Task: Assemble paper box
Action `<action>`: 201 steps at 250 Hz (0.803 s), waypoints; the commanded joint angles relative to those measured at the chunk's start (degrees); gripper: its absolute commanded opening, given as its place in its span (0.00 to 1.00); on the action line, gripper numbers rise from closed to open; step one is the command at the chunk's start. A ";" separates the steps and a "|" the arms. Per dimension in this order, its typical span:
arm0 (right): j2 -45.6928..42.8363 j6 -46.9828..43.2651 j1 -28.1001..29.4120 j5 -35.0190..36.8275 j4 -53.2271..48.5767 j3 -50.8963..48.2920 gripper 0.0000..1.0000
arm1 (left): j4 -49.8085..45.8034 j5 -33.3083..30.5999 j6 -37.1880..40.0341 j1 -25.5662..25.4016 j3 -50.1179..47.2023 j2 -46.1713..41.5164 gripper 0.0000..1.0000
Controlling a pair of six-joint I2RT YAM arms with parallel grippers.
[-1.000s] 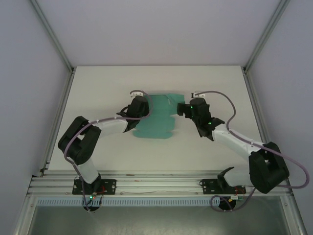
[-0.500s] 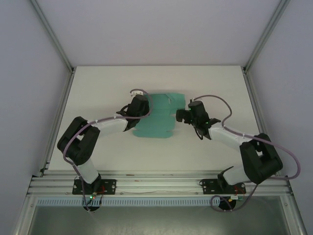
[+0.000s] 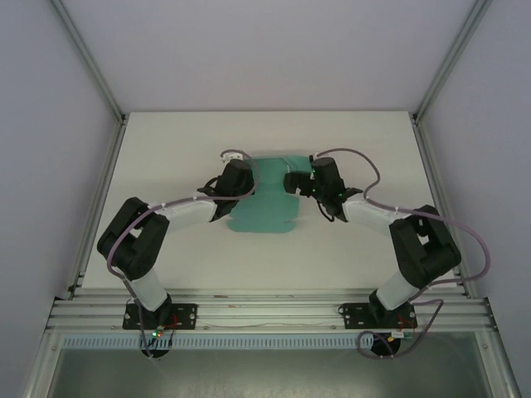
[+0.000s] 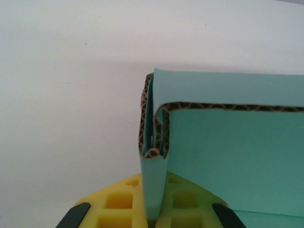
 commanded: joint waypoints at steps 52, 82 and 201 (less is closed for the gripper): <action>2.57 -1.99 3.33 12.22 2.33 1.57 1.00 | -1.16 2.34 -3.25 -0.44 3.51 0.03 0.00; -0.65 -2.33 3.45 12.18 1.55 0.05 1.00 | -2.36 0.91 -2.89 -0.39 3.39 -0.25 0.00; -25.34 -9.25 -7.74 -10.95 -12.41 -6.81 0.93 | -2.17 3.83 1.36 -0.43 1.48 -2.32 0.00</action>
